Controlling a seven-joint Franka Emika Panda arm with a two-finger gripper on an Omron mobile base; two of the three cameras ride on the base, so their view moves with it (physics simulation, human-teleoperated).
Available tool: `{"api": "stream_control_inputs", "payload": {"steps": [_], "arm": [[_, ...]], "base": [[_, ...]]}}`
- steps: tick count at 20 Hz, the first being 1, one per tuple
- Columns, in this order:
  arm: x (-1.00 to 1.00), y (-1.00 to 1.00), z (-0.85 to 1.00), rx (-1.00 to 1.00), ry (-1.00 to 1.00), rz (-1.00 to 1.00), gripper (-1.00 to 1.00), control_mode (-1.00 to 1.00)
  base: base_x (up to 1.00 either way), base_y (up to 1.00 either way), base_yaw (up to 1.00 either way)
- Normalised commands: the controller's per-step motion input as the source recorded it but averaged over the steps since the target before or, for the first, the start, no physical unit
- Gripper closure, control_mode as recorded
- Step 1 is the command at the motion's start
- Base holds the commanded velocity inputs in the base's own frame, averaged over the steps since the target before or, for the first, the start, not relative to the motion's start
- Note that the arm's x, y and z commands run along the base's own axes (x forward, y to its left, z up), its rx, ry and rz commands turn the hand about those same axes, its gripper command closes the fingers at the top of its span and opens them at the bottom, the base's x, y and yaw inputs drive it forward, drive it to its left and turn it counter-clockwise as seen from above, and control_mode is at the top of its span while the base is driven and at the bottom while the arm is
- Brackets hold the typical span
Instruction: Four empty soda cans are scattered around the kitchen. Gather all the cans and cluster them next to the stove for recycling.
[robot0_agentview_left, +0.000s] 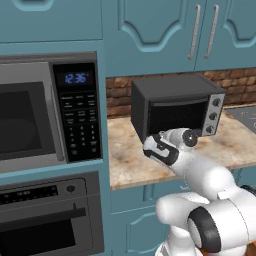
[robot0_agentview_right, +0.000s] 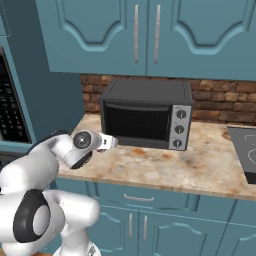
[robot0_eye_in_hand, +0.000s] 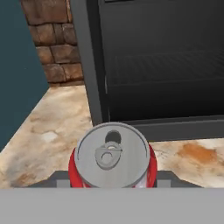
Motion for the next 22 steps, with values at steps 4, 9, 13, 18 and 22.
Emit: {"api": "stream_control_inputs", "payload": {"steps": [4,9,13,18,22], "arm": [[-0.34,-0.35,0.27,0.0,0.05,-0.12,1.0,-1.0],[-0.23,-0.23,0.34,0.0,0.05,-0.07,1.0,-1.0],[-0.08,0.0,0.29,0.0,0.0,0.0,1.0,-1.0],[-0.29,0.0,0.12,0.02,0.0,0.0,1.0,-1.0],[-0.34,0.0,0.01,0.0,0.01,0.0,1.0,-1.0]], "base": [[0.0,0.0,0.0],[0.0,0.0,0.0],[0.0,0.0,0.0],[0.0,0.0,0.0],[0.0,0.0,0.0]]}}
